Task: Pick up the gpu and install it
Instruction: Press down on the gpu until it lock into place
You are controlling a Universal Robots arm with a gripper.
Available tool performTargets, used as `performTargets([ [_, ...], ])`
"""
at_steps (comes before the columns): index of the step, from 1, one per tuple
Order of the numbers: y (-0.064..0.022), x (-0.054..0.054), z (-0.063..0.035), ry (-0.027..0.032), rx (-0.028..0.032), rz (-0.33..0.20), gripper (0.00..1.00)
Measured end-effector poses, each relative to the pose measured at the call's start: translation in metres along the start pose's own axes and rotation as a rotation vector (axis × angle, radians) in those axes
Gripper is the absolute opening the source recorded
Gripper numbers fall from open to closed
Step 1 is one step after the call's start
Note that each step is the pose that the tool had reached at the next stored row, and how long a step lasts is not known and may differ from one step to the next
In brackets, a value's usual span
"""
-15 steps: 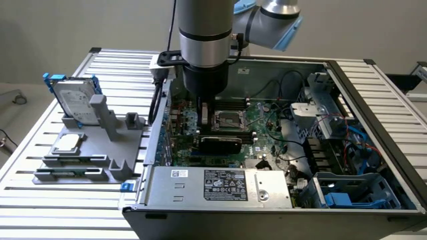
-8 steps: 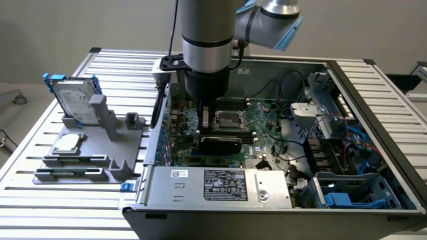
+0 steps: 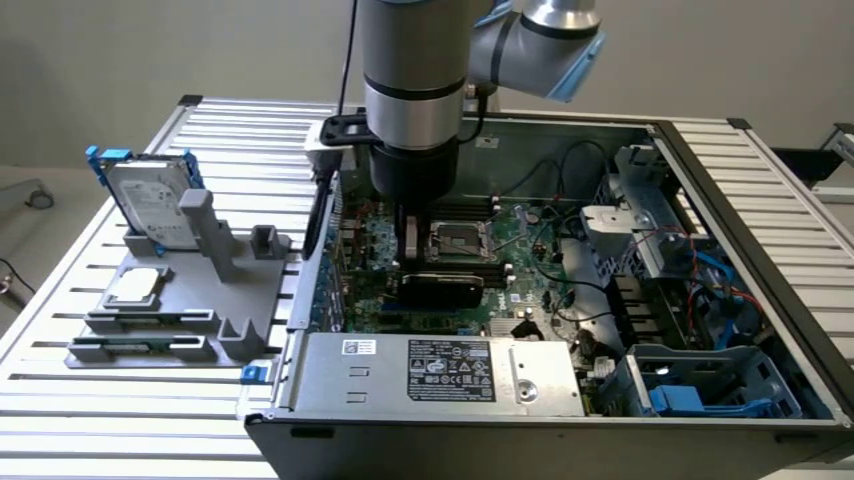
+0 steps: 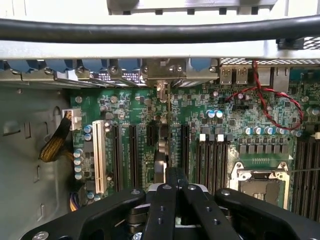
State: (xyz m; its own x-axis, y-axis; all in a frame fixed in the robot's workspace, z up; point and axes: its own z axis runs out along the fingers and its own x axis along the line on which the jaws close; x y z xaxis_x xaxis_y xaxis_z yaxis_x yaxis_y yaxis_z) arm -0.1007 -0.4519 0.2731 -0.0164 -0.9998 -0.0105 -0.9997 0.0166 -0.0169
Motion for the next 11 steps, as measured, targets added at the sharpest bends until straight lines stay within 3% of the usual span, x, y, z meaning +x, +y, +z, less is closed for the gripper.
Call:
performTargets([
  [11, 0.0002, 0.0001, 0.0077, 0.0004, -0.0004, 0.0, 0.11],
])
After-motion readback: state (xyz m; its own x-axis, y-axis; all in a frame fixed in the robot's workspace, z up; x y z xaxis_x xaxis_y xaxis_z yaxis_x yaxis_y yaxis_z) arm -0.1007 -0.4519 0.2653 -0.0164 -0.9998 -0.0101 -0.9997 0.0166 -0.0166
